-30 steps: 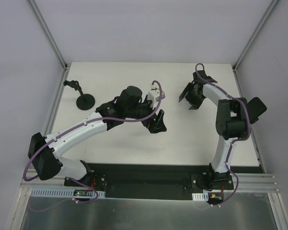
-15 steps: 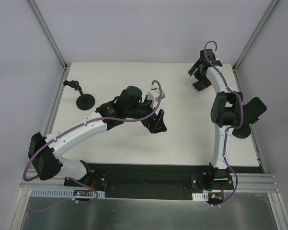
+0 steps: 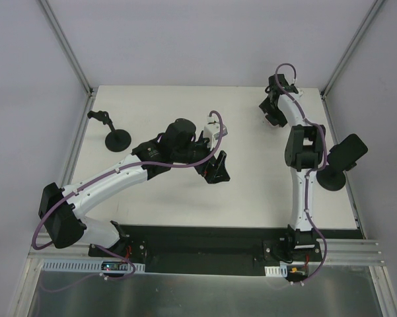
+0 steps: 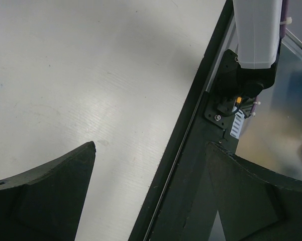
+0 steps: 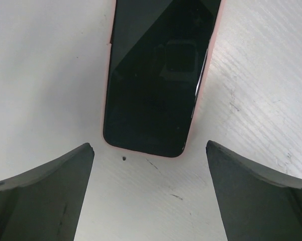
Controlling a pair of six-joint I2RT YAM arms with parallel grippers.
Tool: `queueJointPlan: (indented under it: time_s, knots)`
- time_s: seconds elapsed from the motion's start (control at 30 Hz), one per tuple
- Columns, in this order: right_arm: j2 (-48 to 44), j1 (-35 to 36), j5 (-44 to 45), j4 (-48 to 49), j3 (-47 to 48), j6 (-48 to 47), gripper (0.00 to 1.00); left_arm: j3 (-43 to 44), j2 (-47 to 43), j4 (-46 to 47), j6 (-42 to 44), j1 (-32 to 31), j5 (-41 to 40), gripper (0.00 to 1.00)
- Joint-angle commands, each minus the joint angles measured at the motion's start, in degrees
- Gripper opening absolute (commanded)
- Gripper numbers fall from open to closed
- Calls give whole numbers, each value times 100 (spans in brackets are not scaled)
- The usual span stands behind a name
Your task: Place the phone on the phone stand
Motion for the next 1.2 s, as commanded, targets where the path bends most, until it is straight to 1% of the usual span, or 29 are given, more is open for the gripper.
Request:
queueJointPlan:
  time_s: [0.0,0.2,0.3,0.47,0.63,0.83,0.87,0.93,0.97,1.0,1.07,1.13,1.17]
  knots:
    - [193,127,412,-270,389,386,96,75,-65,208,-42,-78,123,89]
    - [536,162,509,-498,740,536,96,75,-65,199,-42,-78,96,89]
    - [668,171,728,-701,934,589,96,75,-48,208,-68,-78,132,89]
    - [791,127,729,-955,1162,809,96,84,-39,199,-69,-78,140,89]
    - [1230,39,316,-1201,1926,484,96,101,-39,199,-86,-78,176,89]
    - [1204,-5,272,-1281,1865,326,96,110,-39,199,-121,-78,228,89]
    - [1205,4,272,-1281,1874,308,99,110,-30,199,-121,-78,237,89]
    - [1231,-5,254,-1299,1909,282,94,110,-30,199,-121,-78,255,89]
    - [1240,4,254,-1334,1936,273,88,110,-39,208,-130,-78,255,89]
    - [1240,-22,263,-1343,1936,264,85,110,-48,199,-130,-78,255,89]
    - [1240,-14,254,-1360,1936,264,81,110,-39,208,-130,-78,263,89]
    - [1240,-31,237,-1352,1936,247,79,110,-48,199,-121,-78,272,89]
    - [1240,-31,219,-1369,1927,238,76,110,-56,208,-130,-78,264,89]
